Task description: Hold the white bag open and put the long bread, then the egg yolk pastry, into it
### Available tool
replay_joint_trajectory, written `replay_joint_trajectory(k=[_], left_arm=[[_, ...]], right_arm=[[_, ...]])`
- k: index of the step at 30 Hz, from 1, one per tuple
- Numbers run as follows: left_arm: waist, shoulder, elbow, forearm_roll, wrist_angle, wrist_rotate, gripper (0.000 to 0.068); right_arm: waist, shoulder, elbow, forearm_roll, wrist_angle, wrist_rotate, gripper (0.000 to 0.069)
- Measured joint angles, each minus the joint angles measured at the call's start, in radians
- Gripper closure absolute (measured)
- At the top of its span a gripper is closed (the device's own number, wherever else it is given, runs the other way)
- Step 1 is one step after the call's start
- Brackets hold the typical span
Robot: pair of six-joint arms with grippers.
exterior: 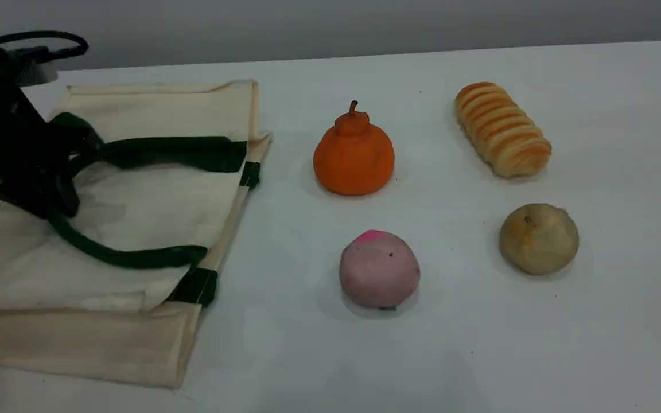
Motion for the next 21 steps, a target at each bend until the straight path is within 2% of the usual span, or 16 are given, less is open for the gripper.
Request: replay_joint_trajectory(k=[1, 2, 5, 7, 16, 21], left_arm=[[0.000, 0.000, 0.000, 0.000, -0.004, 0.007, 0.0594], [0.000, 0.000, -0.001, -0.001, -0.008, 0.007, 0.0608], [0.000, -0.004, -0.026, -0.001, 0.021, 0.013, 0.0608], [0.000, -0.010, -0.064, 0.000, 0.071, 0.052, 0.0608], [0.000, -0.055, -0.336, -0.029, 0.428, 0.249, 0.0608], [0.000, -0.058, -0.513, -0.161, 0.645, 0.384, 0.0608]], right_arm=[[0.000, 0.000, 0.000, 0.000, 0.000, 0.000, 0.0134], [0.000, 0.000, 0.000, -0.001, 0.000, 0.000, 0.0134], [0.000, 0.000, 0.000, -0.001, 0.000, 0.000, 0.0134], [0.000, 0.000, 0.000, -0.002, 0.000, 0.000, 0.0134], [0.000, 0.000, 0.000, -0.004, 0.002, -0.019, 0.0134], [0.000, 0.000, 0.000, -0.004, 0.003, -0.026, 0.0134]])
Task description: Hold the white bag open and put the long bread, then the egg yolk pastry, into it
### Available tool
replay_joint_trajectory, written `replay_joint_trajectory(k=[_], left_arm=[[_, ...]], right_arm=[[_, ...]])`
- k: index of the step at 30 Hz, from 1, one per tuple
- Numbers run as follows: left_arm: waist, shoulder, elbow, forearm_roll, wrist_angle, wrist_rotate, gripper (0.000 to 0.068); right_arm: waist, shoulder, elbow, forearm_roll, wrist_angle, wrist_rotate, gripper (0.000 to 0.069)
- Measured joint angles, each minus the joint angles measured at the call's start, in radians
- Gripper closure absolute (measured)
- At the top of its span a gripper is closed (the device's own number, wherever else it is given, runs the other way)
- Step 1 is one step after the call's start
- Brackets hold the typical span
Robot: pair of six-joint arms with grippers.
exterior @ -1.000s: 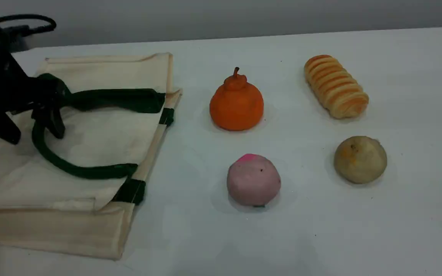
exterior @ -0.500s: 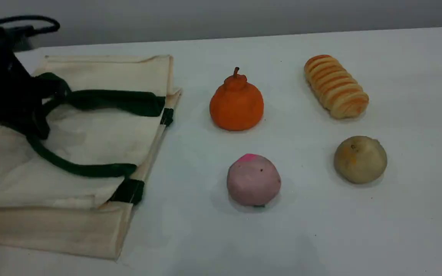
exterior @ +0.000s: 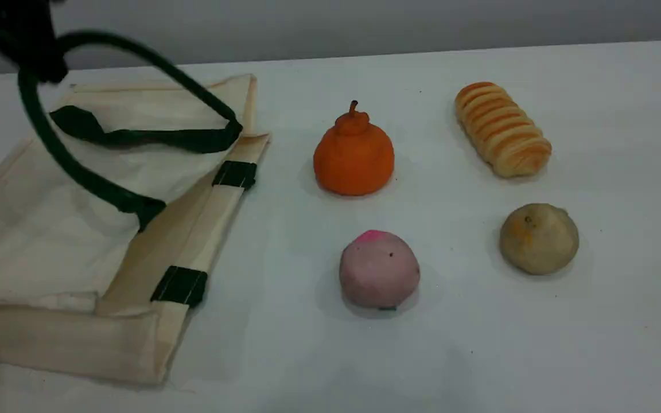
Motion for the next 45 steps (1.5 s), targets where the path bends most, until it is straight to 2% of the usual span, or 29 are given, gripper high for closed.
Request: replay_joint_trajectory(k=[5, 8, 11, 16, 21, 25, 33, 45], left_arm=[[0.000, 0.000, -0.144, -0.165, 0.149, 0.168, 0.0608], [-0.004, -0.007, -0.227, -0.246, 0.153, 0.217, 0.0608], [-0.036, -0.029, -0.279, -0.285, 0.154, 0.235, 0.0608], [-0.102, -0.046, -0.314, -0.230, 0.151, 0.248, 0.0608], [-0.150, -0.055, -0.345, -0.208, 0.156, 0.285, 0.0608], [-0.151, -0.059, -0.365, -0.143, 0.150, 0.277, 0.0608], [-0.151, -0.141, -0.365, -0.135, 0.152, 0.273, 0.0608], [-0.151, -0.198, -0.363, -0.127, 0.152, 0.307, 0.0608]], right_arm=[[0.000, 0.000, 0.000, 0.000, 0.002, -0.001, 0.0134], [0.000, 0.002, 0.000, 0.000, 0.002, -0.001, 0.0134], [0.000, 0.029, 0.000, 0.000, 0.001, -0.001, 0.0134], [0.000, 0.102, 0.000, 0.002, -0.007, -0.026, 0.0134], [0.000, 0.182, 0.000, 0.003, -0.054, -0.052, 0.0134], [0.000, 0.245, 0.000, 0.003, -0.096, -0.071, 0.0134], [0.000, 0.362, -0.003, 0.011, -0.163, -0.094, 0.0134], [0.000, 0.533, -0.085, 0.011, -0.231, -0.131, 0.0134]])
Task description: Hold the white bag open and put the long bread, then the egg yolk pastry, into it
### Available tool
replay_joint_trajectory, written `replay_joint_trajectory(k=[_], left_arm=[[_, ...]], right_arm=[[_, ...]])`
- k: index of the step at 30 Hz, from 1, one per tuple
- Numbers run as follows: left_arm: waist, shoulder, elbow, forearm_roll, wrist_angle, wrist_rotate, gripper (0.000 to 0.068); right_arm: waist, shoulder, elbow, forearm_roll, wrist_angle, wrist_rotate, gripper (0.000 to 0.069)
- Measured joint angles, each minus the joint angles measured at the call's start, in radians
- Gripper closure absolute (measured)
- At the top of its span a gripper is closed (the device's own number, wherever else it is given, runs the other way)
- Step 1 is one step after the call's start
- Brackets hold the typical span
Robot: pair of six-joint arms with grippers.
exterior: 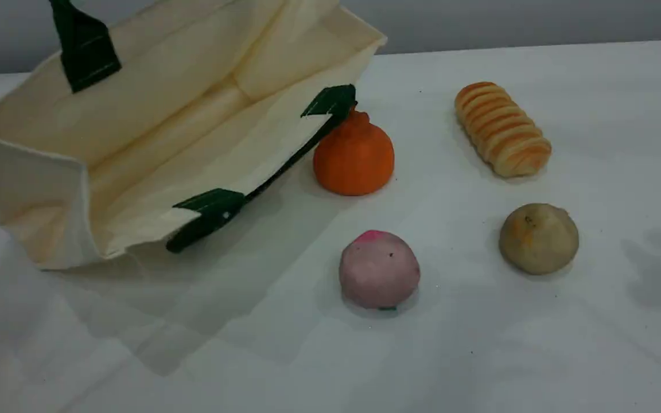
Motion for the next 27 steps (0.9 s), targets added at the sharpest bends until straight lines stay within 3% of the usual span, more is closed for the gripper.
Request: replay_joint_trajectory(k=[14, 20, 27], left_arm=[[0.000, -0.018, 0.001, -0.038, -0.001, 0.044, 0.0608], [0.000, -0.017, 0.001, -0.124, -0.002, 0.105, 0.0608], [0.000, -0.017, 0.001, -0.129, -0.004, 0.116, 0.0608]], right_arm=[[0.000, 0.310, -0.159, 0.009, 0.025, -0.079, 0.0134], [0.002, 0.416, -0.220, 0.064, 0.011, -0.156, 0.0134], [0.103, 0.518, -0.282, 0.083, -0.035, -0.223, 0.0134]])
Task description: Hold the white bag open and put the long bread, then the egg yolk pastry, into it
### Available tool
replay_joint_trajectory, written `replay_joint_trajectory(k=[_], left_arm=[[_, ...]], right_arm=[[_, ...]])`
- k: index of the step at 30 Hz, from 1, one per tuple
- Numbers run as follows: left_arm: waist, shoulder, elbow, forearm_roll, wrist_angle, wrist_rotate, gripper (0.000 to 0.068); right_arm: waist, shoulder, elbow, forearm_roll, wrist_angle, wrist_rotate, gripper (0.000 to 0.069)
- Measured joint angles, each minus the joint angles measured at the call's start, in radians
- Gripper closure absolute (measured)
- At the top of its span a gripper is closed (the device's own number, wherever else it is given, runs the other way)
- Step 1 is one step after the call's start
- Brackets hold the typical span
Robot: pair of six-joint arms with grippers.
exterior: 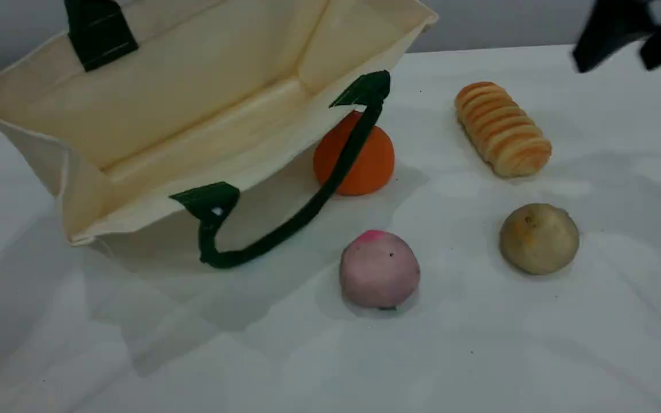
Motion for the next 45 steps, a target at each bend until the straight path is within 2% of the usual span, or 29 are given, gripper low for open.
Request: replay_joint_trajectory(k=[4, 22, 35, 45], left_arm=[[0.000, 0.000, 0.000, -0.005, 0.001, 0.000, 0.0608], [0.000, 0.000, 0.000, -0.004, 0.002, 0.000, 0.0608], [0.000, 0.000, 0.000, 0.000, 0.002, -0.001, 0.0608], [0.000, 0.000, 0.000, 0.000, 0.002, -0.001, 0.0608]], right_arm=[[0.047, 0.060, -0.055, -0.001, -0.027, -0.009, 0.0134], [0.062, 0.313, -0.258, -0.014, -0.049, -0.007, 0.0134], [0.076, 0.452, -0.340, -0.012, -0.071, -0.008, 0.0134], [0.076, 0.475, -0.342, -0.012, -0.112, -0.010, 0.0134]])
